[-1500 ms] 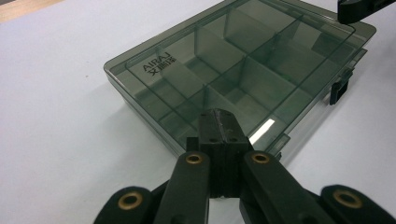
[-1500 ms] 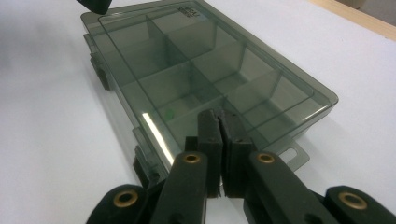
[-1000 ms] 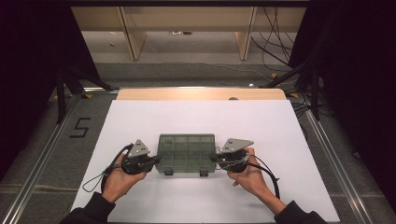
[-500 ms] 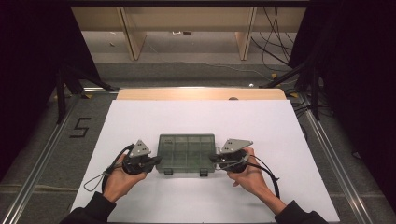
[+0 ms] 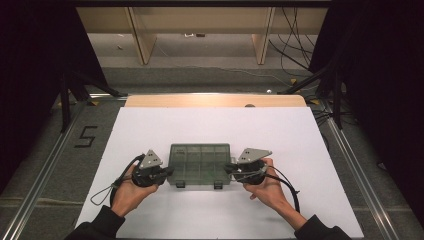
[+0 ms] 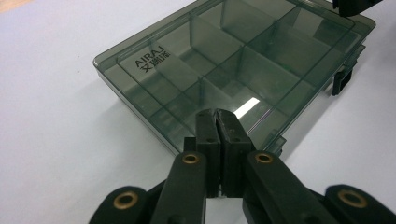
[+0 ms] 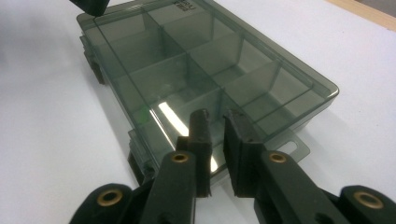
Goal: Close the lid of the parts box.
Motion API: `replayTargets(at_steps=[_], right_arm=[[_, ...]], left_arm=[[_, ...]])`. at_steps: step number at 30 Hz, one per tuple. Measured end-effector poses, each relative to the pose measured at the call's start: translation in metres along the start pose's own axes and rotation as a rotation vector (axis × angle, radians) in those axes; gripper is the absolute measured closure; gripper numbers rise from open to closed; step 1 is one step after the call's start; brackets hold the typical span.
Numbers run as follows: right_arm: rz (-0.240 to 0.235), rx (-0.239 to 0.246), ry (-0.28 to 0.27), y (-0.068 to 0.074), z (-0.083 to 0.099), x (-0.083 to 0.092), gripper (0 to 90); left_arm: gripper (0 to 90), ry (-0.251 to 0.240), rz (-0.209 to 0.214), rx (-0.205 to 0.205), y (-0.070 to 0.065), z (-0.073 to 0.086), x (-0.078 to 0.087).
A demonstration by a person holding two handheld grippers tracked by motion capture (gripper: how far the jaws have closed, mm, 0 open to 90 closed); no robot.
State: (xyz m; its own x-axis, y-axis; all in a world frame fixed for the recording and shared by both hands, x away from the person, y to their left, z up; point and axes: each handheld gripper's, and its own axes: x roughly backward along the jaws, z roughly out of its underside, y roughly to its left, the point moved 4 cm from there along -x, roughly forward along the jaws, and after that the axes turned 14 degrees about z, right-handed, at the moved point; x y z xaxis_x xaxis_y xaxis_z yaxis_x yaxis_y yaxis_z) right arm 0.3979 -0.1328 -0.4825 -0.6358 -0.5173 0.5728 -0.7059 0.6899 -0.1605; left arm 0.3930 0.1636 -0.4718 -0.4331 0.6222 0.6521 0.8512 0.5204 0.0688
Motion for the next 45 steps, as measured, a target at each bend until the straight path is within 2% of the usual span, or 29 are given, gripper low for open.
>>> replayTargets(at_steps=[2, 3, 4, 5, 6, 10, 11, 12, 14, 16, 17, 19, 20, 21, 22, 23, 24, 25, 26, 28, 32, 35, 36, 39, 41, 45], right_arm=[[0.010, -0.008, -0.005, 0.000, 0.000, 0.001, 78.8], [0.011, -0.010, -0.005, 0.000, 0.000, 0.001, 78.1], [0.013, -0.011, -0.011, 0.000, 0.000, 0.001, 77.1], [0.015, -0.018, -0.008, 0.000, 0.000, 0.002, 76.0], [0.017, -0.021, -0.006, 0.000, 0.000, 0.002, 74.9], [0.025, -0.038, -0.004, -0.002, 0.000, 0.003, 69.8], [0.027, -0.039, -0.007, -0.003, 0.000, 0.003, 68.3], [0.025, -0.047, -0.004, -0.003, -0.001, 0.004, 66.7], [0.038, -0.059, -0.010, -0.004, -0.002, 0.005, 63.0], [0.042, -0.066, -0.012, -0.005, -0.002, 0.006, 59.4], [0.043, -0.073, -0.011, -0.005, -0.002, 0.006, 57.9], [0.055, -0.087, -0.019, -0.006, -0.003, 0.007, 54.8], [0.054, -0.094, -0.022, -0.007, -0.004, 0.007, 53.4], [0.063, -0.104, -0.029, -0.007, -0.004, 0.008, 51.6], [0.063, -0.110, -0.029, -0.008, -0.005, 0.009, 50.2], [0.072, -0.119, -0.035, -0.009, -0.005, 0.009, 48.8], [0.075, -0.126, -0.037, -0.009, -0.005, 0.010, 47.7], [0.066, -0.135, -0.044, -0.010, -0.006, 0.010, 46.3], [0.085, -0.142, -0.052, -0.011, -0.006, 0.011, 45.2], [0.084, -0.163, -0.065, -0.012, -0.008, 0.013, 43.3], [0.107, -0.179, -0.075, -0.015, -0.010, 0.019, 38.8], [0.119, -0.194, -0.087, -0.018, -0.010, 0.023, 35.9], [0.132, -0.194, -0.093, -0.020, -0.010, 0.024, 35.9], [0.134, -0.206, -0.123, -0.022, -0.009, 0.029, 35.4], [0.136, -0.210, -0.123, -0.023, -0.009, 0.033, 34.9], [0.137, -0.217, -0.142, -0.024, -0.009, 0.037, 32.9]], left_arm=[[86.2, -0.004, 0.001, -0.001, 0.000, 0.000, 0.000], [85.8, 0.000, 0.029, -0.059, 0.003, -0.002, -0.001], [85.3, -0.003, -0.048, -0.010, 0.003, -0.001, 0.002], [84.7, -0.012, -0.019, -0.004, 0.001, -0.002, 0.001], [84.2, -0.010, -0.036, -0.006, 0.002, -0.002, 0.001], [82.0, -0.015, -0.039, -0.009, 0.002, -0.003, 0.001], [81.4, -0.017, -0.028, -0.007, 0.001, -0.003, 0.001], [81.1, -0.022, 0.002, -0.004, 0.000, -0.004, 0.001], [79.8, -0.032, -0.057, -0.009, 0.003, -0.004, 0.003], [78.6, -0.036, 0.003, -0.003, 0.000, -0.004, 0.002], [78.4, -0.039, 0.009, -0.004, 0.000, -0.004, 0.001], [77.1, -0.043, 0.010, -0.006, 0.000, -0.004, 0.002], [76.4, -0.039, -0.034, -0.014, 0.003, -0.004, 0.004], [75.6, -0.052, -0.018, -0.009, 0.003, -0.005, 0.004], [74.7, -0.062, 0.016, -0.007, 0.001, -0.005, 0.003], [73.7, -0.059, -0.014, -0.010, 0.003, -0.005, 0.005], [72.6, -0.058, -0.001, -0.010, 0.003, -0.005, 0.005], [71.1, -0.072, 0.010, -0.004, 0.002, -0.006, 0.004], [70.9, -0.082, 0.016, -0.001, 0.002, -0.006, 0.004], [69.2, -0.090, 0.004, -0.007, 0.003, -0.007, 0.006], [61.3, -0.128, 0.018, -0.006, 0.001, -0.010, 0.010], [55.7, -0.174, 0.012, -0.012, 0.001, -0.012, 0.013], [54.4, -0.181, 0.013, -0.015, 0.002, -0.013, 0.014], [52.0, -0.221, 0.015, -0.018, 0.002, -0.014, 0.019], [50.9, -0.243, 0.013, -0.025, 0.001, -0.016, 0.020], [46.9, -0.258, 0.010, -0.025, -0.003, -0.017, 0.022]])
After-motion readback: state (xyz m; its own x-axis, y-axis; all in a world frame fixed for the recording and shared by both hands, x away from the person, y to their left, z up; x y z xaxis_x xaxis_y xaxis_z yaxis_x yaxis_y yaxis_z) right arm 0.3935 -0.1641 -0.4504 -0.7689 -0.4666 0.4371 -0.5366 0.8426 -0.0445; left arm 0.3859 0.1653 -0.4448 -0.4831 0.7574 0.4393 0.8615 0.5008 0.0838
